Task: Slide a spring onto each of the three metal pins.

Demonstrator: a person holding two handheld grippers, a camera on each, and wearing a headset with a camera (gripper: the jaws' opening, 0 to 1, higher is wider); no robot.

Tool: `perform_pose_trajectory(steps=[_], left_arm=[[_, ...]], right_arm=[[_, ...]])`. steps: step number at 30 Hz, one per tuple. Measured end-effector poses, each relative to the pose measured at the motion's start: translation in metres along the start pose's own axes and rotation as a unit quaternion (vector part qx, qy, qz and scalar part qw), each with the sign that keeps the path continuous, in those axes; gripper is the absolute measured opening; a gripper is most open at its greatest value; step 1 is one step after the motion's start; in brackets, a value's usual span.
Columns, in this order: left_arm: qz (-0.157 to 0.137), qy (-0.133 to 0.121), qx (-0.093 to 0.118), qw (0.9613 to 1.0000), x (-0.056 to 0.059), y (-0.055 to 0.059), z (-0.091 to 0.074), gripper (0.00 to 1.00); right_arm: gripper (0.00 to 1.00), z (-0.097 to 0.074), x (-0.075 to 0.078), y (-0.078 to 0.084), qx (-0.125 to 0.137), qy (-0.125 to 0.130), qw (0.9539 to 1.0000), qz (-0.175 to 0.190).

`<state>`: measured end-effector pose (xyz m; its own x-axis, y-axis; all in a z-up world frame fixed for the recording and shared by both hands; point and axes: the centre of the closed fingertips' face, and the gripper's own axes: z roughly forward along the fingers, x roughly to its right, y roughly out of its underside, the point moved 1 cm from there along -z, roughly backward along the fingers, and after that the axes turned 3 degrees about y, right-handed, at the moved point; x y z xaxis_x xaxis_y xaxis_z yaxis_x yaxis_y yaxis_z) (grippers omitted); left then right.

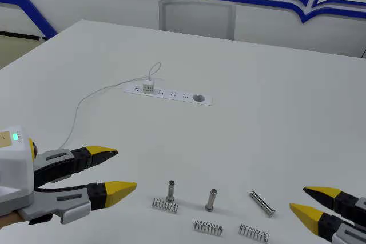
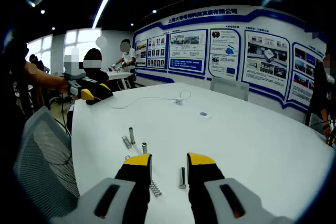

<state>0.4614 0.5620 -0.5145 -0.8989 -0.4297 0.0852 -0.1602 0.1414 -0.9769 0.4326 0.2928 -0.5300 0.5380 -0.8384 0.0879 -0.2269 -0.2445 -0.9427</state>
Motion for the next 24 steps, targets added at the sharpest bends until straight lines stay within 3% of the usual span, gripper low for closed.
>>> perform_pose_trajectory(steps=[3,4,6,12,15,17,20,24], left_arm=[[0.023,0.008,0.008,0.9997,0.002,-0.011,0.0,0.58],[0.047,0.01,-0.006,0.9988,0.002,-0.01,0.0,0.6],[0.063,0.014,-0.026,0.9976,0.001,-0.007,0.001,0.66],[0.032,0.008,-0.036,0.9988,-0.008,-0.004,0.002,0.9],[0.01,-0.003,-0.033,0.9994,-0.011,-0.002,0.001,1.0],[0.013,-0.01,-0.032,0.9994,-0.013,-0.002,0.0,1.0],[0.014,-0.014,-0.026,0.9995,-0.013,-0.004,-0.002,1.0],[0.017,-0.018,-0.018,0.9995,-0.012,-0.009,-0.006,1.0]], right_arm=[[0.45,0.0,-0.001,-0.004,-0.01,-0.001,0.9994,-0.033],[0.49,0.0,-0.001,-0.006,-0.01,-0.001,0.9994,-0.034],[0.52,-0.001,-0.005,-0.009,-0.009,-0.005,0.999,-0.043],[0.63,-0.011,-0.006,-0.007,-0.008,-0.004,0.9998,-0.018],[0.69,-0.019,0.001,-0.006,0.004,0.017,0.9996,0.02],[0.75,-0.025,0.01,-0.009,0.024,0.049,0.998,0.032],[0.78,-0.032,0.011,-0.009,0.038,0.054,0.9963,0.055],[0.81,-0.036,0.006,-0.003,0.017,0.048,0.9978,0.044]])
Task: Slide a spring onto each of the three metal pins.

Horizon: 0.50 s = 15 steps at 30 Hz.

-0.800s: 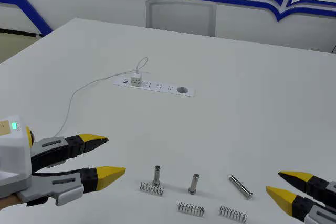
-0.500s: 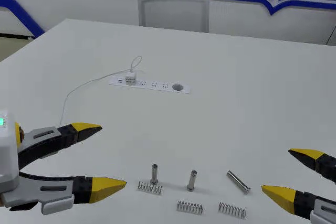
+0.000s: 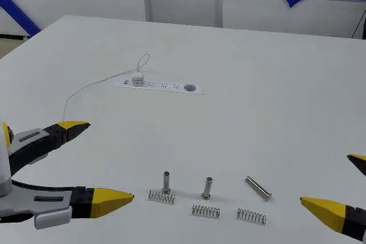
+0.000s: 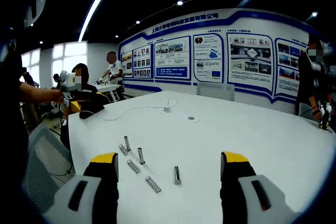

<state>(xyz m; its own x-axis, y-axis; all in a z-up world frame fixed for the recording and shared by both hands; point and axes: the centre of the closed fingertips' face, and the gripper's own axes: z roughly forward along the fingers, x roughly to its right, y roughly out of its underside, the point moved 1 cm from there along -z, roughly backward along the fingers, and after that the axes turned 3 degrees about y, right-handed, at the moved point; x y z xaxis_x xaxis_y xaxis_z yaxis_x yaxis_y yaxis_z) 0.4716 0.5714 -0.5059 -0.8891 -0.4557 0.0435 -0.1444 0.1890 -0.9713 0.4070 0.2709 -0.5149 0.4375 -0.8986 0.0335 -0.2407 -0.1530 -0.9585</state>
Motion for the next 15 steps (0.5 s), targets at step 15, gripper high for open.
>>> perform_pose_trajectory(steps=[15], left_arm=[[-0.002,-0.013,0.015,0.9998,-0.0025,-0.007,-0.0058,1.0]], right_arm=[[0.87,0.0036,-0.0099,-0.0005,-0.014,-0.012,0.9998,-0.01]])
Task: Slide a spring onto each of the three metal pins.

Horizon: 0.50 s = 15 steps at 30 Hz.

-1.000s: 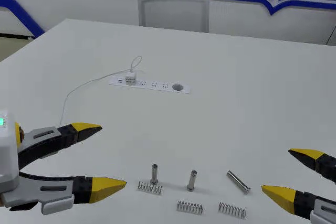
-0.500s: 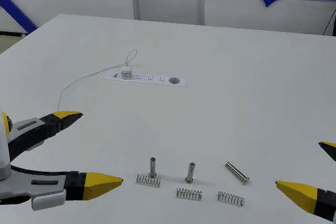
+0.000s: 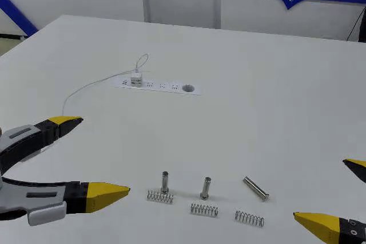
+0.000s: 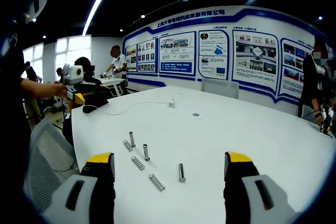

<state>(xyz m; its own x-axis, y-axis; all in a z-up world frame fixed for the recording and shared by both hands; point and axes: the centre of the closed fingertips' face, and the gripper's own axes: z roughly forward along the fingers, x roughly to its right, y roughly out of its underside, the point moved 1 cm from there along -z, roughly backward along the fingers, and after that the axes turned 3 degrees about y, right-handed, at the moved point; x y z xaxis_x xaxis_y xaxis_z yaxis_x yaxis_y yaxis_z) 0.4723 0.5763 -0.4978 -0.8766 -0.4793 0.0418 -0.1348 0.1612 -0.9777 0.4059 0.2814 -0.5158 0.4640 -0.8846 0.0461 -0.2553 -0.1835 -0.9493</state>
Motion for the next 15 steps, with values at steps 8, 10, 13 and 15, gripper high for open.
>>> perform_pose_trajectory(steps=[8,10,13,15], left_arm=[[-0.001,-0.001,0.013,0.9999,-0.002,-0.006,-0.002,1.0],[0.0,-0.002,0.016,0.9999,-0.003,-0.009,-0.002,1.0],[0.001,-0.004,0.019,0.9998,-0.005,-0.012,-0.002,1.0],[0.001,-0.002,0.021,0.9998,-0.003,-0.013,-0.002,1.0]], right_arm=[[0.89,-0.003,0.006,-0.001,-0.016,0.017,0.9997,-0.009],[0.89,-0.005,0.006,-0.007,-0.002,0.019,0.9998,-0.001],[0.9,-0.008,0.006,-0.009,0.004,0.023,0.9997,0.0],[0.91,-0.01,0.007,-0.007,0.002,0.027,0.9996,0.001]])
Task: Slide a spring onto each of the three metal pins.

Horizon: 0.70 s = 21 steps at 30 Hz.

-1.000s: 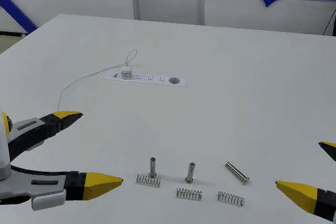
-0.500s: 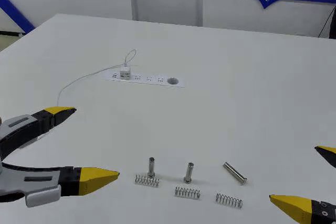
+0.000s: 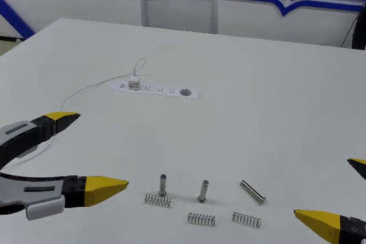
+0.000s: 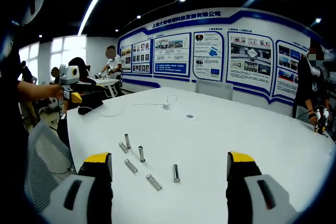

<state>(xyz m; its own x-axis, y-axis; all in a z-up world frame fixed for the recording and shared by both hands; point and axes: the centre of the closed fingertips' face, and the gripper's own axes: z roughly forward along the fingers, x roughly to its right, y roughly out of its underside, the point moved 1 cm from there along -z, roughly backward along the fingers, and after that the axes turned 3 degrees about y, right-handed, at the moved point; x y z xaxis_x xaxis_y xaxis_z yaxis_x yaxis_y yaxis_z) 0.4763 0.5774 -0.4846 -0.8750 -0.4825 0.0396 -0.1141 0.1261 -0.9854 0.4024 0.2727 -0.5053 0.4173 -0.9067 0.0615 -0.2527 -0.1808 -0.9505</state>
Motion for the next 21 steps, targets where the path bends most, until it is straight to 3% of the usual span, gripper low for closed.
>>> perform_pose_trajectory(steps=[9,21], left_arm=[[0.001,0.003,-0.005,1.0,0.006,0.0,0.001,1.0],[-0.007,-0.002,0.005,1.0,0.003,-0.005,-0.001,1.0]], right_arm=[[0.92,-0.003,-0.005,0.007,-0.011,-0.007,0.9999,0.009],[0.92,0.0,-0.011,0.008,-0.019,-0.015,0.9997,0.007]])
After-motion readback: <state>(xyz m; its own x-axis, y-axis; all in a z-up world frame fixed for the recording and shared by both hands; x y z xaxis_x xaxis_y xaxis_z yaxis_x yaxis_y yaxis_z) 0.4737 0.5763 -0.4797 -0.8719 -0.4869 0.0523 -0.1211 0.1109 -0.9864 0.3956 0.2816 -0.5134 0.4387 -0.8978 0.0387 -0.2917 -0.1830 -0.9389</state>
